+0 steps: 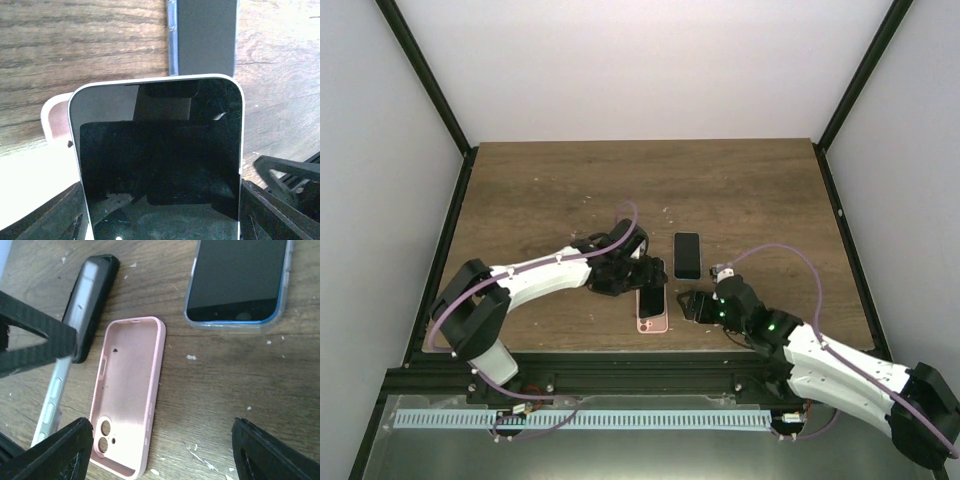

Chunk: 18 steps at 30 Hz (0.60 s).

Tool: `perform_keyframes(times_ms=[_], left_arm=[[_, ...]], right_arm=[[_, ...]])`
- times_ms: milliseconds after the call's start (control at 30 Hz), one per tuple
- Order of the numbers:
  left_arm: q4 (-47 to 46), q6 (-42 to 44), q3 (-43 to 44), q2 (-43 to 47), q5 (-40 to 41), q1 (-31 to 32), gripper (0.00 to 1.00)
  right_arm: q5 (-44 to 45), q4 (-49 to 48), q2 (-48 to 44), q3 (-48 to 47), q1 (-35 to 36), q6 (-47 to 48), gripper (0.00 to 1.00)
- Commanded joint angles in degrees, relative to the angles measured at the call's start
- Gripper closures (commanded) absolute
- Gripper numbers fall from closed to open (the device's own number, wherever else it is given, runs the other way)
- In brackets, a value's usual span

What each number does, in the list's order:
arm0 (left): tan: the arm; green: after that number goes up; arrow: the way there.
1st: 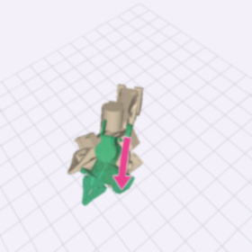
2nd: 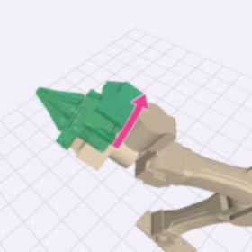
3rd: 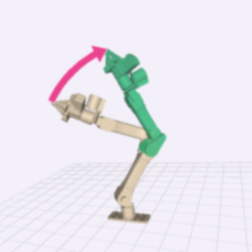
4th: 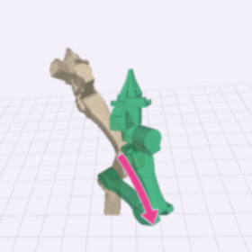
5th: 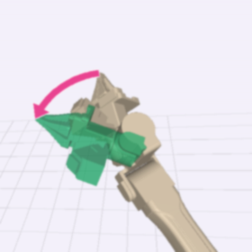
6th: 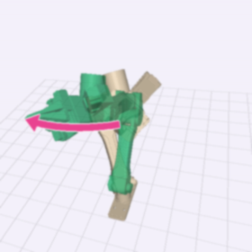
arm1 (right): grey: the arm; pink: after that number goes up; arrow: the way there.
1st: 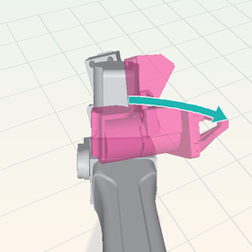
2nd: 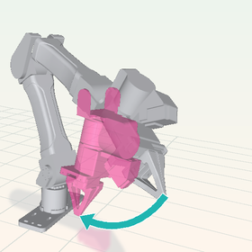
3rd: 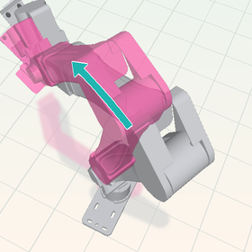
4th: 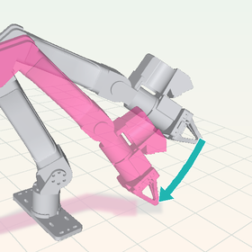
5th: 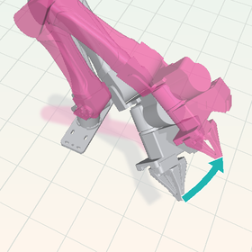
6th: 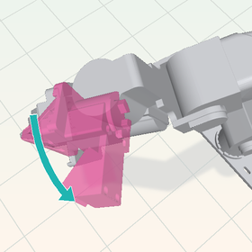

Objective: Put the phone into the phone case

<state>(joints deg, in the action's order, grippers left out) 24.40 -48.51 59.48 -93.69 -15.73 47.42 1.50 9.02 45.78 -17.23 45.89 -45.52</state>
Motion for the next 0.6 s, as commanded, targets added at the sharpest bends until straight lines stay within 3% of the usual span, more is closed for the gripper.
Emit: perform_keyframes(times_ms=[0,567], left_arm=[[-5.6,-2.4,1.4,-0.7,-1.3,0.3,0.50],[-4.2,-0.5,0.7,-6.7,3.4,0.5,0.50]], right_arm=[[0.4,0.7,-1.1,1.3,-0.4,-1.1,0.23],[-1.2,-1.0,-1.0,2.1,-0.4,-1.2,0.23]])
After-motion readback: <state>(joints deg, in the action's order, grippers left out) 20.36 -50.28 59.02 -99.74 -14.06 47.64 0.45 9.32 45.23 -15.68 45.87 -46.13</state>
